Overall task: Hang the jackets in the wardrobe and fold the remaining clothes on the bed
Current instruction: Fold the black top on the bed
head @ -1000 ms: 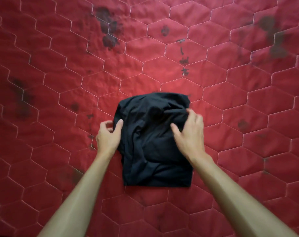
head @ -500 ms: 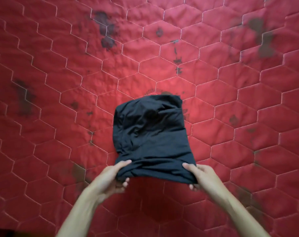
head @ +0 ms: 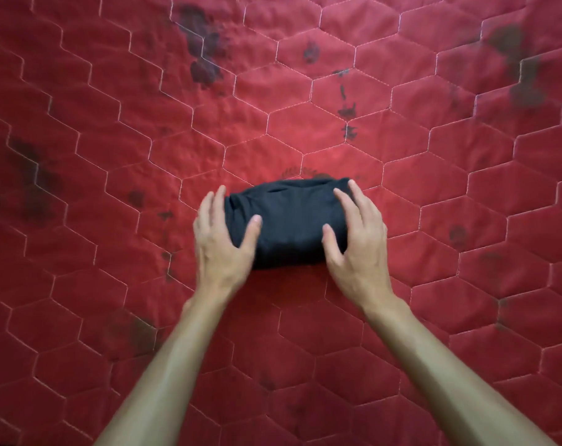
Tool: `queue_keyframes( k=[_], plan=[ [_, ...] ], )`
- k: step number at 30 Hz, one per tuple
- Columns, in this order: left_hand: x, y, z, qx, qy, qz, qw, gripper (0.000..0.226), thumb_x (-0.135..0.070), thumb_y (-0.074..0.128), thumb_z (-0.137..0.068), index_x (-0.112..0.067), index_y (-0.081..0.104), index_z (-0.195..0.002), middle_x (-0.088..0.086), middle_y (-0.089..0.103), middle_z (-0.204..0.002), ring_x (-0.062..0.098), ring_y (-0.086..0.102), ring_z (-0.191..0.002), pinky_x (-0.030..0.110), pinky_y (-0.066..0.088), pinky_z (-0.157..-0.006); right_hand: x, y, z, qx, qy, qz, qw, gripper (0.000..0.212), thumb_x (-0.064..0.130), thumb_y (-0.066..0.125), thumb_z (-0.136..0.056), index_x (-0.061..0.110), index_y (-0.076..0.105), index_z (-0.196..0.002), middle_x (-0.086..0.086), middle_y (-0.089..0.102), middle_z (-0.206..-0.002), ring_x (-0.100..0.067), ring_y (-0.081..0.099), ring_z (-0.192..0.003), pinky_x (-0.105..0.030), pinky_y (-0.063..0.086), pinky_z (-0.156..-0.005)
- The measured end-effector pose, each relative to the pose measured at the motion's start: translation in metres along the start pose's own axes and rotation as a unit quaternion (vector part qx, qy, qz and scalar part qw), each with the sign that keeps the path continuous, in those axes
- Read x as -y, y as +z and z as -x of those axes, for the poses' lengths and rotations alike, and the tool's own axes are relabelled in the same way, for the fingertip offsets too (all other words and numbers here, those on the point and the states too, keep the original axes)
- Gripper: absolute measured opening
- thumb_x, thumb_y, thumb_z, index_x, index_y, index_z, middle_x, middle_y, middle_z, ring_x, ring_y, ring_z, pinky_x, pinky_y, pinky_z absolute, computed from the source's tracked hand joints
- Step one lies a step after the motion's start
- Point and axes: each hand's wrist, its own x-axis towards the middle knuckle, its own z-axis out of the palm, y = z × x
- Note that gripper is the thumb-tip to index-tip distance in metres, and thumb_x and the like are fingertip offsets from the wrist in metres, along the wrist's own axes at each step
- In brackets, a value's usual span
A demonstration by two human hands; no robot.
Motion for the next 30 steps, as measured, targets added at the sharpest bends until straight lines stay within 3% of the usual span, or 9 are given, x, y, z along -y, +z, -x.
queue_keyframes(
  k=[5,8,11,15,20,22,24,27,30],
  plan=[
    [0.000,0.038,0.005,0.008,0.127,-0.243,0.962,0.065,-0.047,0.038,-0.101,-0.015,0.026,-0.157,0.019,0.017,-0.164,0.034,0.016,-0.151,0.056,0.017,-0.120,-0.021,0.026,0.008,0.020,0.098,0.131,0.986,0.076,0.042,0.055,-0.095,0.002,0.024,-0.153,-0.021,0.014,-0.163,-0.033,0.018,-0.150,-0.051,0.019,-0.120],
    [0.000,0.057,0.000,0.034,0.278,-0.286,0.916,0.059,-0.036,0.035,-0.103,-0.011,0.027,-0.156,0.016,0.016,-0.164,0.028,0.015,-0.153,0.060,0.013,-0.119,-0.025,0.039,-0.001,0.064,-0.096,0.238,0.964,0.064,0.026,0.043,-0.098,0.003,0.023,-0.154,-0.017,0.012,-0.164,-0.029,0.012,-0.152,-0.049,0.012,-0.123],
    [0.016,0.071,-0.018,0.063,0.302,-0.312,0.899,0.060,-0.032,0.039,-0.100,-0.013,0.028,-0.156,0.012,0.018,-0.164,0.022,0.016,-0.153,0.055,0.016,-0.121,-0.032,0.056,-0.007,0.132,-0.199,0.277,0.931,0.058,0.030,0.034,-0.103,0.004,0.026,-0.154,-0.011,0.014,-0.164,-0.022,0.010,-0.153,-0.046,0.011,-0.123],
    [0.029,0.072,-0.029,0.084,0.215,-0.281,0.931,0.067,-0.045,0.038,-0.096,-0.026,0.023,-0.158,0.011,0.013,-0.166,0.023,0.011,-0.154,0.057,0.012,-0.121,-0.059,0.049,-0.028,0.157,-0.153,0.252,0.942,0.074,0.054,0.035,-0.097,0.011,0.022,-0.156,-0.004,0.013,-0.165,-0.017,0.009,-0.153,-0.042,0.012,-0.124],
    [0.032,0.055,-0.021,0.088,0.031,-0.241,0.966,0.065,-0.063,0.023,-0.099,-0.039,0.007,-0.158,0.007,-0.006,-0.167,0.024,-0.003,-0.154,0.064,0.012,-0.115,-0.080,0.029,-0.040,0.157,-0.105,0.297,0.936,0.072,0.056,0.022,-0.100,0.013,0.015,-0.158,-0.003,0.006,-0.166,-0.019,0.004,-0.154,-0.044,0.013,-0.123],
    [0.034,0.043,-0.016,0.042,-0.058,-0.210,0.975,0.073,-0.067,0.029,-0.096,-0.032,0.014,-0.158,0.012,0.008,-0.165,0.030,0.011,-0.151,0.059,0.021,-0.115,-0.076,0.029,-0.037,0.155,-0.093,0.284,0.942,0.072,0.055,0.021,-0.100,0.012,0.016,-0.158,-0.005,0.008,-0.166,-0.020,0.005,-0.153,-0.043,0.012,-0.123],
    [0.030,0.031,-0.008,-0.017,-0.151,-0.119,0.981,0.086,-0.071,0.052,-0.084,-0.018,0.034,-0.149,0.013,0.033,-0.152,0.031,0.035,-0.139,0.048,0.034,-0.112,-0.069,0.029,-0.028,0.144,-0.064,0.267,0.951,0.070,0.053,0.021,-0.100,0.011,0.018,-0.157,-0.008,0.008,-0.166,-0.022,0.008,-0.153,-0.042,0.011,-0.123],
    [0.018,0.019,-0.004,0.011,-0.317,0.025,0.948,0.080,-0.060,0.082,-0.067,-0.013,0.053,-0.125,0.009,0.056,-0.127,0.028,0.058,-0.114,0.037,0.047,-0.093,-0.058,0.024,-0.003,0.139,-0.042,0.246,0.958,0.068,0.048,0.026,-0.100,0.009,0.025,-0.155,-0.010,0.012,-0.165,-0.025,0.012,-0.153,-0.043,0.014,-0.122],
    [0.003,0.004,-0.005,0.131,-0.456,0.217,0.853,0.058,-0.037,0.089,-0.068,-0.006,0.065,-0.111,0.010,0.072,-0.096,0.023,0.069,-0.073,0.025,0.049,-0.052,-0.047,0.006,0.019,0.164,-0.049,0.232,0.958,0.073,0.052,0.034,-0.096,0.008,0.027,-0.154,-0.011,0.015,-0.164,-0.025,0.012,-0.152,-0.043,0.013,-0.121]
  ],
)
